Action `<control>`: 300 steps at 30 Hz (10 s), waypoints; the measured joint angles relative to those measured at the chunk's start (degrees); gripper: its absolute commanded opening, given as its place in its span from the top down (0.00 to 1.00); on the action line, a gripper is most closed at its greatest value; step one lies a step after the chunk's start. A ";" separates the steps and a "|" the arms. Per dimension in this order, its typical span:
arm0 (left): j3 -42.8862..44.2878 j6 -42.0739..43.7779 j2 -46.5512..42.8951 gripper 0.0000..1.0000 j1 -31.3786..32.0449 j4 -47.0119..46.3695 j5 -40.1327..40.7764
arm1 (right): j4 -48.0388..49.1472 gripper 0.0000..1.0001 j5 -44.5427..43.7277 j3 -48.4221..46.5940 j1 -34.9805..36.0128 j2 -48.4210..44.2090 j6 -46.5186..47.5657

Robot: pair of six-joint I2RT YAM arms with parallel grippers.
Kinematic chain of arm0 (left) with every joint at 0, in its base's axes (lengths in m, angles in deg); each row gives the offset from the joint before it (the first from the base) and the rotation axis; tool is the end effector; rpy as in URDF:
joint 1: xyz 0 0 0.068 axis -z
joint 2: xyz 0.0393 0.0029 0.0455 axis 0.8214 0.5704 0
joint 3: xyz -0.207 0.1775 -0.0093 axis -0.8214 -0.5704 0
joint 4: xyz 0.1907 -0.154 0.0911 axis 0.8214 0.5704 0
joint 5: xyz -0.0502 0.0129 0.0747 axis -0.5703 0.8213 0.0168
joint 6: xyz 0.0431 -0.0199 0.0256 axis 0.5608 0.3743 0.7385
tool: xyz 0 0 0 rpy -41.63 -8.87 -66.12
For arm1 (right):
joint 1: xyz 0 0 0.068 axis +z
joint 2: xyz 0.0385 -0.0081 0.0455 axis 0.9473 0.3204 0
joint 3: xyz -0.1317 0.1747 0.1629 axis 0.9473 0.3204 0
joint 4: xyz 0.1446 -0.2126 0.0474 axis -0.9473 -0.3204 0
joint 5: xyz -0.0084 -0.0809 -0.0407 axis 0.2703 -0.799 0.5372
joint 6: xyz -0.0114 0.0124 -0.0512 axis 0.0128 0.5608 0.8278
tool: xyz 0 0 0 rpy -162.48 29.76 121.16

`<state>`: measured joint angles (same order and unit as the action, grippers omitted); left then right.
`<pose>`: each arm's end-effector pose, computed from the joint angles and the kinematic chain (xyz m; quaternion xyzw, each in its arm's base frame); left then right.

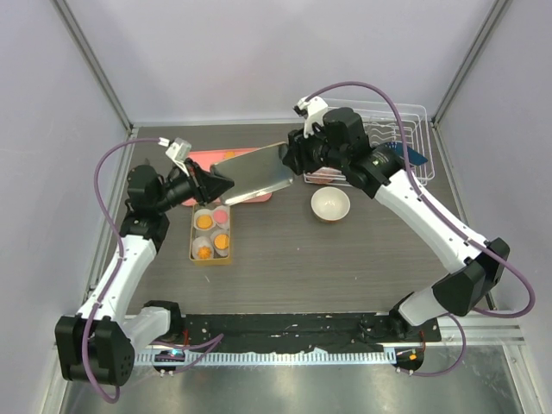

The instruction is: Pack the cookies

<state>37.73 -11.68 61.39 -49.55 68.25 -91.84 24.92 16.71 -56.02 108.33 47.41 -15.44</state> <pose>0.2309 -0.0500 0.3248 0.1656 0.6992 -0.4639 0.5182 0.2671 0.2059 0.4161 -0.2608 0.7964 0.2312 0.4943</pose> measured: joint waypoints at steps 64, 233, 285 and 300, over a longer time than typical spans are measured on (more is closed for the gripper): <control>-18.34 109.35 -23.47 0.99 30.71 -8.44 38.64 | -11.04 0.35 65.31 -8.33 -24.76 18.58 -9.22; 32.00 39.85 16.44 0.20 8.07 58.73 0.66 | -7.23 0.99 74.60 -11.21 -9.29 26.58 -9.20; 13.57 20.31 13.18 1.00 4.50 39.60 -16.63 | -6.36 0.39 71.69 -11.17 -8.11 26.58 -6.78; 11.98 24.74 12.55 1.00 -7.87 45.40 -18.60 | -7.65 0.37 52.52 -10.23 -11.45 25.51 -6.14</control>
<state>49.71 13.06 73.93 -57.42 113.65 -110.44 17.27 69.23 -66.25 96.87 72.92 -21.58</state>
